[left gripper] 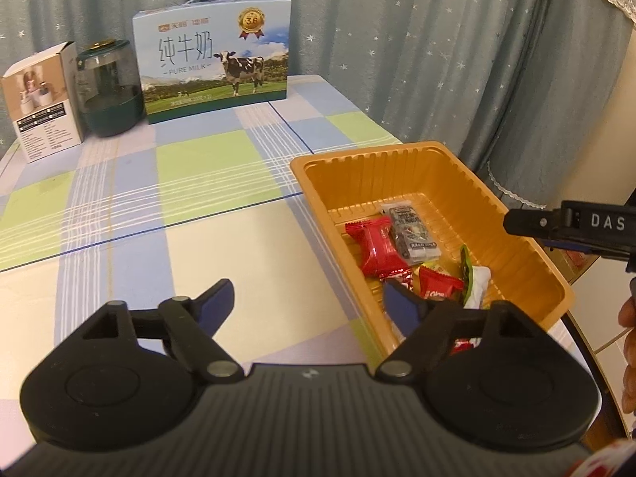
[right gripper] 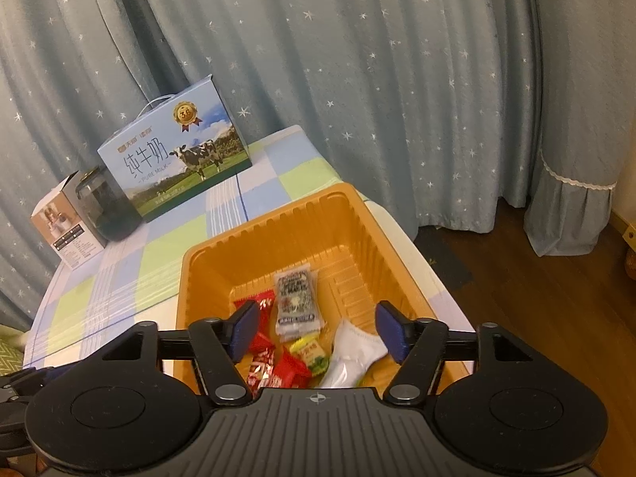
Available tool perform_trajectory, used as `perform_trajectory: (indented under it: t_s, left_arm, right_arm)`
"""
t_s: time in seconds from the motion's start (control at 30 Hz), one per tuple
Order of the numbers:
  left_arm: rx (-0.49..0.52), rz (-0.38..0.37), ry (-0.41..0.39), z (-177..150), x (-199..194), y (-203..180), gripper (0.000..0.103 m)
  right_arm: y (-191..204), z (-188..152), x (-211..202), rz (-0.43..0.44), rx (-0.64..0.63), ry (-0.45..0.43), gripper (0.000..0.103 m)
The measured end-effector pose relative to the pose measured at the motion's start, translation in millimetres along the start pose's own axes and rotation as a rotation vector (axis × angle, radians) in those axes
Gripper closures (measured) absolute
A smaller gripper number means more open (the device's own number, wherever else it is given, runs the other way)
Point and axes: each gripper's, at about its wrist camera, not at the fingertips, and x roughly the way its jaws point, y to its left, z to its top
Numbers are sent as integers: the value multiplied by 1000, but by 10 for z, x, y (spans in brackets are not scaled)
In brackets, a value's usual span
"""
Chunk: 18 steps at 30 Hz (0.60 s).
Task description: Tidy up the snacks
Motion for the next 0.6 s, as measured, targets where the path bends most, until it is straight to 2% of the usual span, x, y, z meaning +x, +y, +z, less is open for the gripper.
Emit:
perform_trajectory:
  t_s: [0.43,0.6]
  left_arm:
    - [-12,10,-38,-176,-492,14,0]
    - [-24,14,-50,-226,-670,37,0]
  right_arm:
    - [103,-210,-486,-9,5,13,23]
    - [151,-246,-643,-9,6,12,18]
